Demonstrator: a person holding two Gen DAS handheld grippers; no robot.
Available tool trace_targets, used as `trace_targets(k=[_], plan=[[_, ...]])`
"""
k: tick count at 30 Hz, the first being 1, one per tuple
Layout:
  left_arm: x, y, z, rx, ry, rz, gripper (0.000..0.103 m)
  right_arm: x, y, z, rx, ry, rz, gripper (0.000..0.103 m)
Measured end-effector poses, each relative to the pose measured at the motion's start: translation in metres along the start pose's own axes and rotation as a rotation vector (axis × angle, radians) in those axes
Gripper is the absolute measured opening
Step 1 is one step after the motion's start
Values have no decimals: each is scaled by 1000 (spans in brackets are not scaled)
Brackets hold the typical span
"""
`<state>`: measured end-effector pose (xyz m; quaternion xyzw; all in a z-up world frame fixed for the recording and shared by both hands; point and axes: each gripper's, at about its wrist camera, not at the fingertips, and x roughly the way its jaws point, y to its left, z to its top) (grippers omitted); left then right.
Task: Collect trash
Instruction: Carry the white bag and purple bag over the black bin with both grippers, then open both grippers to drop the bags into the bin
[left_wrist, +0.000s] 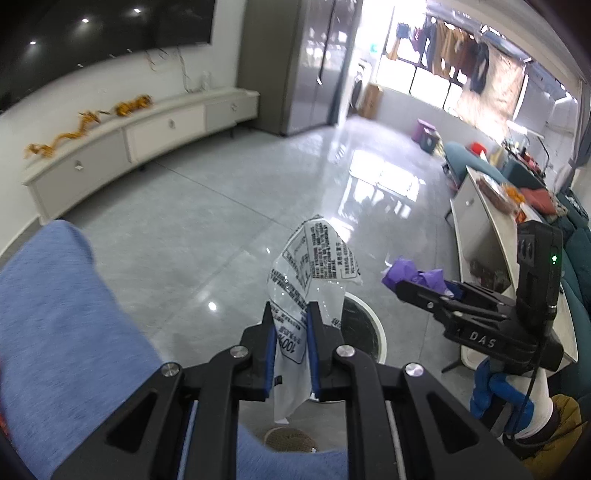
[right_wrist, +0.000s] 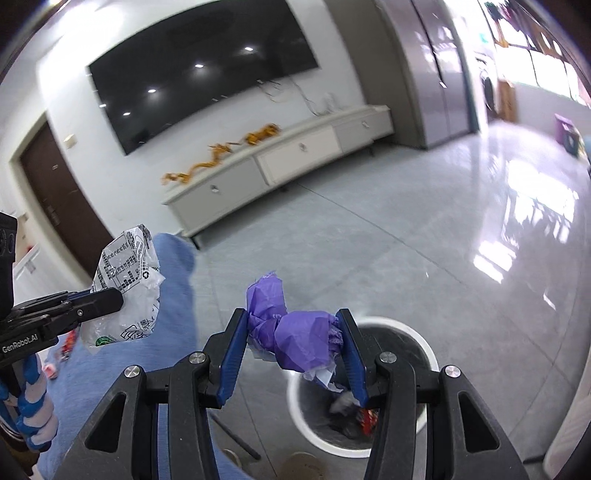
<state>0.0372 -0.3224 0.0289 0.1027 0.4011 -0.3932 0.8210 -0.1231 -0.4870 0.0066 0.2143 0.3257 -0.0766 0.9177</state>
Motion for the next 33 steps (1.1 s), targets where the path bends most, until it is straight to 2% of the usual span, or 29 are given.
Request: trace_targets(k=[8, 16, 18, 20, 22, 26, 33], plan=[[87, -19, 3, 5, 118, -83, 15, 49, -48, -19, 79, 109, -42, 47], [133, -23, 6, -51, 204, -178, 15, 75, -74, -34, 127, 173, -95, 52], [138, -24, 7, -53, 209, -185, 16, 76, -78, -36, 130, 180, -108, 55], [140, -25, 6, -57, 215, -194, 22, 75, -80, -37, 130, 181, -122, 58], [139, -25, 4, -66, 203, -191, 56, 74, -81, -37, 132, 180, -131, 60], [134, -28, 6, -68, 175, -188, 57, 71, -79, -34, 126, 171, -142, 62], [103, -33, 10, -45, 98, -137, 57, 56, -70, -27, 112, 142, -142, 62]])
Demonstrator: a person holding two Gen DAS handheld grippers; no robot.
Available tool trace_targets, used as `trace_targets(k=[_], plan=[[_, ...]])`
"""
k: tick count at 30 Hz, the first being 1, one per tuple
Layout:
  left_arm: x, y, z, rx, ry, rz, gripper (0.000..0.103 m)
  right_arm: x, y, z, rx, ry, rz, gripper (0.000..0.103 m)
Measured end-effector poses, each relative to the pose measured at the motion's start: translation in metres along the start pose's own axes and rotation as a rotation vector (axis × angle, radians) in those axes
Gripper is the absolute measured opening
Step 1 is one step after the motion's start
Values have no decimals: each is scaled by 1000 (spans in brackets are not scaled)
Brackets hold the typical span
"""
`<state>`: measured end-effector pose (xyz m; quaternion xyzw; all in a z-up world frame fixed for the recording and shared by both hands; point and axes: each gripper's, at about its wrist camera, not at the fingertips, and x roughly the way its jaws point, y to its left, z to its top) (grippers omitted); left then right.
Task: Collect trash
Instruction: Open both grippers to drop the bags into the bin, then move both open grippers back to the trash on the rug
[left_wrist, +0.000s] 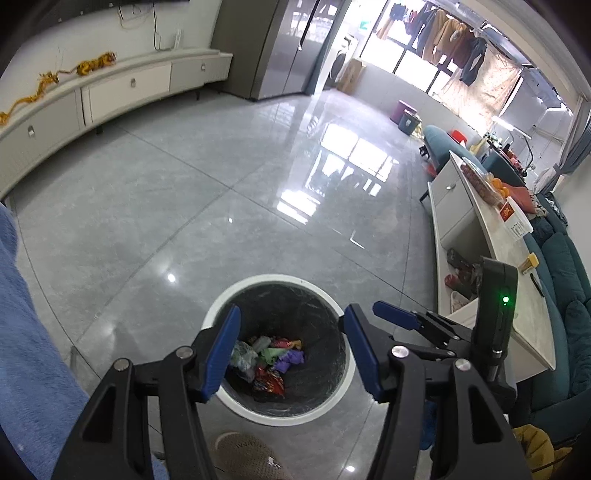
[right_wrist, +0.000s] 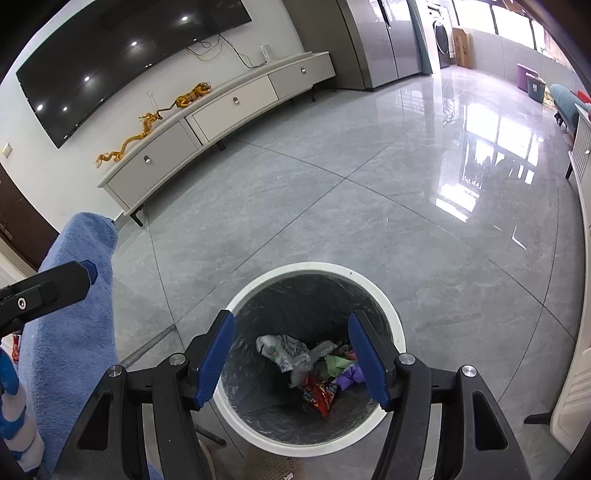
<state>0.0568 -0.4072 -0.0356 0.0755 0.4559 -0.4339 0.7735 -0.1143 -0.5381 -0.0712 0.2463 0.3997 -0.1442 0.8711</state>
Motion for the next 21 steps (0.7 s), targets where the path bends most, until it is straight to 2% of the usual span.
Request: trace_targets(k=[6, 11, 18, 21], plan=[[-34, -10, -5, 43, -82, 85, 57, -25, 12, 3, -13, -48, -8, 62], [-66, -12, -9, 52, -150, 149, 57, -54, 26, 7, -28, -126, -19, 63], [-118, -15, -21, 49, -282, 225, 57, -100, 51, 9, -50, -241, -40, 63], [-142, -11, -30, 35, -344, 268, 57, -114, 64, 9, -65, -262, -38, 63]])
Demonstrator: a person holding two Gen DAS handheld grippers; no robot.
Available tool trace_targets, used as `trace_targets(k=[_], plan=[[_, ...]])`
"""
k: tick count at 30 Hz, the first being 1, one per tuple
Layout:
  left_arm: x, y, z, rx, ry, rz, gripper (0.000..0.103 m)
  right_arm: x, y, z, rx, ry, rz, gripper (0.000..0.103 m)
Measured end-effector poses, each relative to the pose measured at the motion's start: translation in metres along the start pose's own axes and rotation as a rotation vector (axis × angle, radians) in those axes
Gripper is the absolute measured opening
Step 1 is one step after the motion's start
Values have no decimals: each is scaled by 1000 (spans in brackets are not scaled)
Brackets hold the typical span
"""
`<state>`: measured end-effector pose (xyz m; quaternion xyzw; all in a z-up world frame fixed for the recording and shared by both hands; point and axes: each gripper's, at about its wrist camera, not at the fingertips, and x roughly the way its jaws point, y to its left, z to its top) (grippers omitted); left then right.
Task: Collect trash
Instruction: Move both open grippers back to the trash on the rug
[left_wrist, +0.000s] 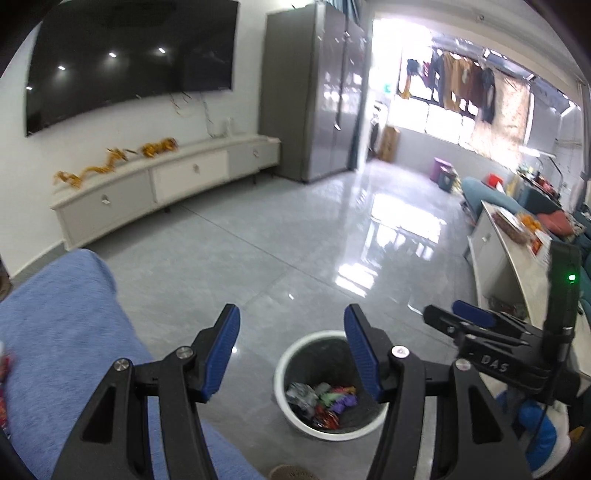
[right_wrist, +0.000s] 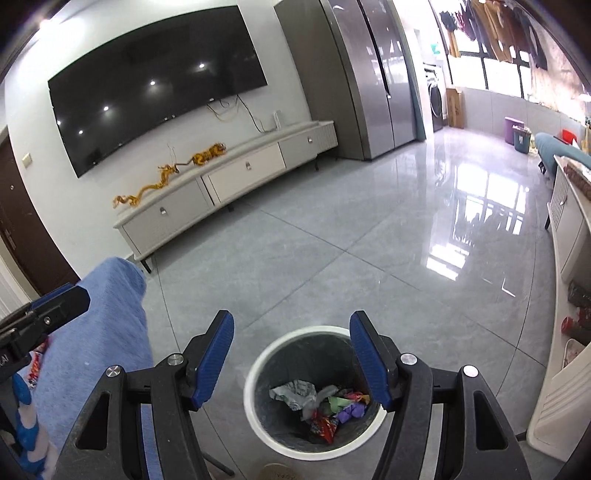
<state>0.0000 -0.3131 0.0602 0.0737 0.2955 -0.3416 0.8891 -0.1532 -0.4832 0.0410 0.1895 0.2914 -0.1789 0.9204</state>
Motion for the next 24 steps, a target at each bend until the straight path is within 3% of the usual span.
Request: trace_targets(k=[4, 8, 9, 16, 24], plan=[[-37, 18, -4, -27, -77, 52, 57, -17, 24, 5, -49, -35, 4, 86], [-73, 38, -8, -49, -120, 103, 57, -38, 51, 7, -86, -83, 36, 96], [-84, 44, -10, -53, -130, 119, 57, -44, 60, 8, -94, -101, 48, 103], [-152, 84, -26, -114, -160, 189, 57, -69, 104, 8, -128, -144, 123, 103], [-201, 120, -46, -155, -197, 265, 57, -84, 148, 3, -183, -155, 178, 103]])
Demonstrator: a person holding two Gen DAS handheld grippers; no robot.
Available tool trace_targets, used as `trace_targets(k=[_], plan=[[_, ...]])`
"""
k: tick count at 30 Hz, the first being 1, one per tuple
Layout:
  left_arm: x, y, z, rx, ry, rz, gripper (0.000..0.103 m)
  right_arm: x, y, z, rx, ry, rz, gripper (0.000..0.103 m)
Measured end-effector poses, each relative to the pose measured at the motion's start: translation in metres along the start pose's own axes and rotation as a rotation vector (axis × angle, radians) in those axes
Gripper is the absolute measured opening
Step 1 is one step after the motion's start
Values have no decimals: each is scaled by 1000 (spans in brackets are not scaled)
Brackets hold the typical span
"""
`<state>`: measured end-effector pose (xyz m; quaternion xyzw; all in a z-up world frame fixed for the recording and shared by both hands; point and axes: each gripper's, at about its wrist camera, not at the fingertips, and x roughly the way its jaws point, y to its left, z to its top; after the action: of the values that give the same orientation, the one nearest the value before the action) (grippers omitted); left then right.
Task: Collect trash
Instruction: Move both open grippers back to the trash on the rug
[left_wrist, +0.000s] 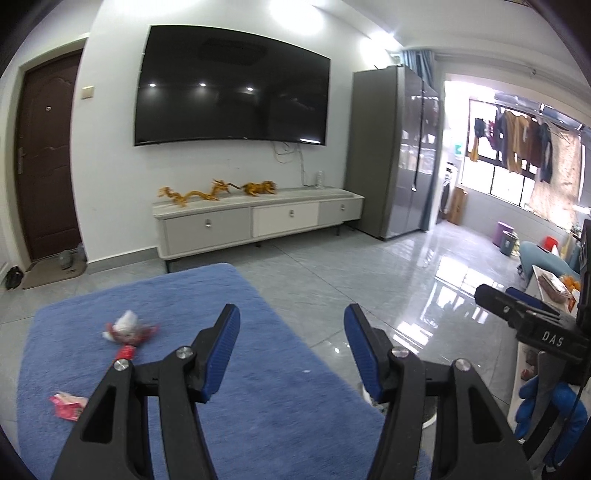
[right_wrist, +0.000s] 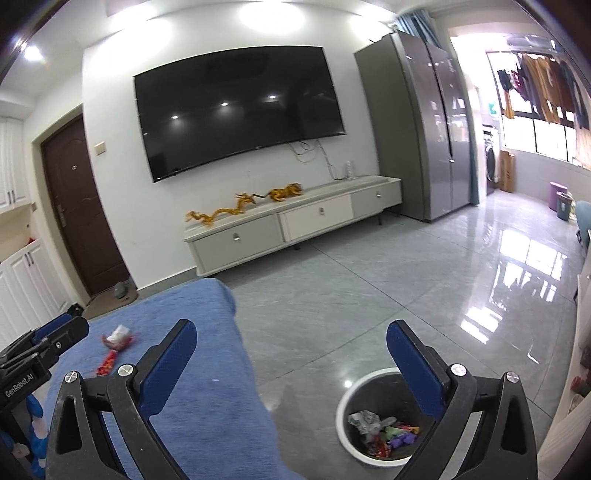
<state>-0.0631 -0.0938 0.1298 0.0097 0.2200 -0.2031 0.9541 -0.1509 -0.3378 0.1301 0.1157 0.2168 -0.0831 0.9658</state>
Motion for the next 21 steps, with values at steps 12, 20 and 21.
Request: trace_targets(k=[12, 20, 21], plan=[[-19, 61, -8, -68, -14, 50, 57, 11, 59, 3, -89, 16, 62, 103], [-15, 104, -16, -113, -9, 118, 57, 39, 97, 4, -138, 60, 122, 103], [-15, 111, -18, -118, -6, 127, 57, 44, 101, 4, -139, 69, 132, 103]])
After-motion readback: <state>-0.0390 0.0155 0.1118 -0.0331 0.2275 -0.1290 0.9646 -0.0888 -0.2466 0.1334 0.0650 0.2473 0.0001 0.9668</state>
